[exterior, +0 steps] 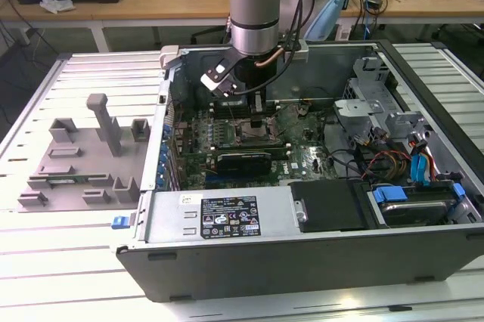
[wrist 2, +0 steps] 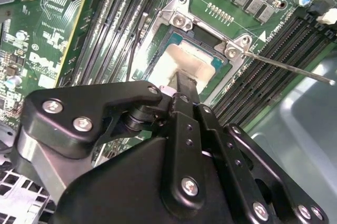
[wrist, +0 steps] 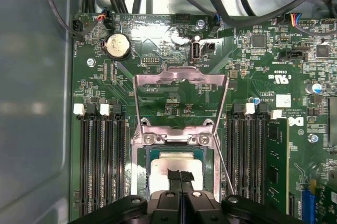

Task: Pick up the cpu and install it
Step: 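Place the cpu into insertion slot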

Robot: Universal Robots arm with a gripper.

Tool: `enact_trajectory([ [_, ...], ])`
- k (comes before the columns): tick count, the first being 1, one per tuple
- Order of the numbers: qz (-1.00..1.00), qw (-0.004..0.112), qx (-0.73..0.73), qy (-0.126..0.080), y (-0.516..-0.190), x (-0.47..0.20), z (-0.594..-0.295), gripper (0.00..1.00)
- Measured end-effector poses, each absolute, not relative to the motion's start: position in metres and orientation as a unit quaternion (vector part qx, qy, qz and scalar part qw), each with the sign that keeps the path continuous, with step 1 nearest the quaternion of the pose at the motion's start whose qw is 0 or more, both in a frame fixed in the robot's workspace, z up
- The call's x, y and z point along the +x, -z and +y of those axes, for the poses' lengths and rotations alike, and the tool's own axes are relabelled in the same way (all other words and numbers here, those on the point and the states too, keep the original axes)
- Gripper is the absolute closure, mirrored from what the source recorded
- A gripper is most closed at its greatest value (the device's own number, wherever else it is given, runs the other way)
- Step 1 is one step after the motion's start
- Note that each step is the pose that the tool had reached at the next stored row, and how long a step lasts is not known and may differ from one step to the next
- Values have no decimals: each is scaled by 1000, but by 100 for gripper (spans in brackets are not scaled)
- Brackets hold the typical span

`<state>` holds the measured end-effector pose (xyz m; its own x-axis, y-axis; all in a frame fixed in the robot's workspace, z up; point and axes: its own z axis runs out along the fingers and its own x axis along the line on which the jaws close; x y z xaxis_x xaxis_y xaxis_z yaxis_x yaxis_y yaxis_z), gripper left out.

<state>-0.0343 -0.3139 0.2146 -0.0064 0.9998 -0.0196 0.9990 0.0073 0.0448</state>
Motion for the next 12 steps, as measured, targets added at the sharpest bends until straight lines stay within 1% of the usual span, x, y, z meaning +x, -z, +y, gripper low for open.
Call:
enact_trajectory([
  [12,709,23,704,-9,-205,-36,-314,89],
])
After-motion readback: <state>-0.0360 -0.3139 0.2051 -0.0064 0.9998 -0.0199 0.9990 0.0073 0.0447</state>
